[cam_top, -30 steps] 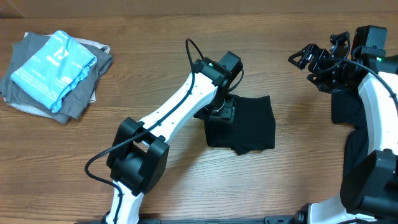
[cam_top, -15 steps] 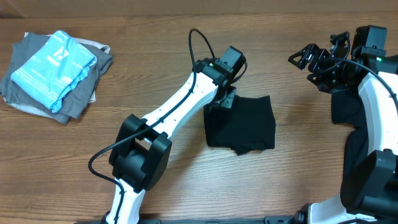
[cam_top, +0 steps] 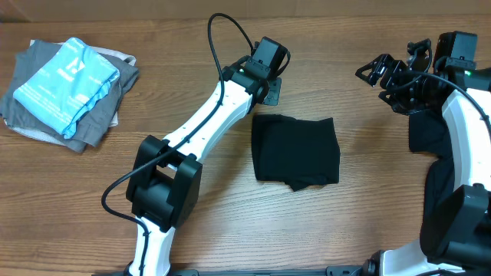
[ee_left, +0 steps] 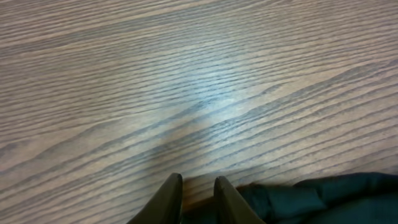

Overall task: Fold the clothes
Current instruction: 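Press and smooth the bundle's top edge with the left gripper, then grasp the folded black square's edge with the left gripper and lift it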

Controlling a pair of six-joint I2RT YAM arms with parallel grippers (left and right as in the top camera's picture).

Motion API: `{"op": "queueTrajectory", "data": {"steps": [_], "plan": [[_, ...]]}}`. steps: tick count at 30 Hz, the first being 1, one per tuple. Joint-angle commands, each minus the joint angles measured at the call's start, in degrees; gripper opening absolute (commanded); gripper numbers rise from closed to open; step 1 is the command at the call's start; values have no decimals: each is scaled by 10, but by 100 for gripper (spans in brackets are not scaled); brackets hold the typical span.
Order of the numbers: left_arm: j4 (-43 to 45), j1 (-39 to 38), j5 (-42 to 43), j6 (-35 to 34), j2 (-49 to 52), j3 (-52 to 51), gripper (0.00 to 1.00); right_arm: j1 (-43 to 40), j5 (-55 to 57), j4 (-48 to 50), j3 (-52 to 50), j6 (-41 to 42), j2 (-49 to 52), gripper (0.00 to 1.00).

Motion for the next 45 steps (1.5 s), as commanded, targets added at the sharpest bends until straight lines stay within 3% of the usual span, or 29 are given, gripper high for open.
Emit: {"op": "queueTrajectory", "data": {"steps": [1,4,9,12,24,31,35,39,45], "plan": [[9,-2,-1,6,38,-10,22,0,-1,3,3,-4,-4,100],[10,-2,-1,7,70,-10,24,0,-1,3,3,-4,-4,100],[-12,-1,1,7,105,-10,19,0,-1,3,3,-4,-4,100],[-43,-1,13,7,105,-10,13,0,-1,3,3,-4,-4,100],[-203,-2,115,45,104,-10,9,0,-1,3,3,-4,-4,100],[-249,-1,115,47,80,-10,9,0,-1,3,3,-4,-4,100],[-242,-1,86,36,53,-10,22,0,-1,3,3,-4,-4,100],[-213,-1,20,36,26,-9,27,0,-1,3,3,-4,-4,100],[-156,-4,58,36,29,-10,45,0,-1,3,3,-4,-4,100]]}}
